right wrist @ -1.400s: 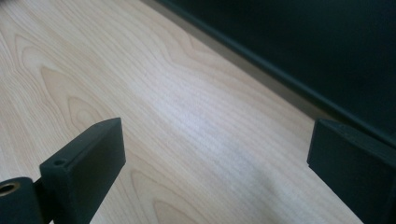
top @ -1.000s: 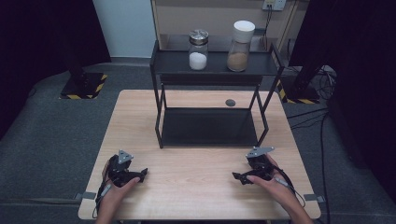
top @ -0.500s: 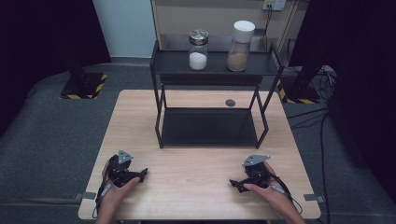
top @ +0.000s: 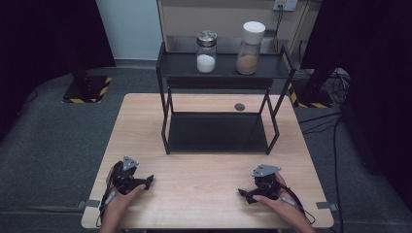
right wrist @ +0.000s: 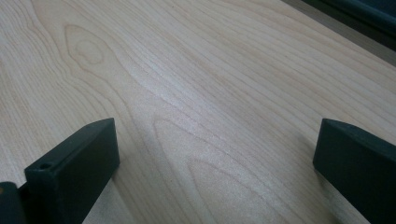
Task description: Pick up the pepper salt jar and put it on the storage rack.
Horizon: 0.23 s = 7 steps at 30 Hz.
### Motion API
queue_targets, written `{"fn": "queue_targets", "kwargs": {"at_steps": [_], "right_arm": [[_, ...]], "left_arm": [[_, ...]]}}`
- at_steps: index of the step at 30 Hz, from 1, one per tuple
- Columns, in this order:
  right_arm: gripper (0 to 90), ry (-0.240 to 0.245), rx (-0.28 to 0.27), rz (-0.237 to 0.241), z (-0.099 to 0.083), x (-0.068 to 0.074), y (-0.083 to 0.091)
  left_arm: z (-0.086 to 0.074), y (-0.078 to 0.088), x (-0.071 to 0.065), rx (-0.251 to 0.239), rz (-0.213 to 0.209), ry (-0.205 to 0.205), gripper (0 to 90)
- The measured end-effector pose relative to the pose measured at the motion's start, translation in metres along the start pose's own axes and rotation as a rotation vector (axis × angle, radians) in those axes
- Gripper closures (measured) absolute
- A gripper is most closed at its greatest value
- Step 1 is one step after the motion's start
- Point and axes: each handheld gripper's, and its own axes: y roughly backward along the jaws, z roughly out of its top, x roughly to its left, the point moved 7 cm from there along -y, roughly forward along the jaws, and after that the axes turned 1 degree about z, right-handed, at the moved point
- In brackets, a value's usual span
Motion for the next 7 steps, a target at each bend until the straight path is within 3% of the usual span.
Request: {"fn": "queue_targets", "kwargs": {"at_steps": [7], "right_arm": [[0.8, -0.002, -0.001, -0.002, -0.0001, 0.0003, 0.0]], "left_arm": [[0.0, 0.0001, -0.0001, 0.0, 0.0, 0.0, 0.0]]}}
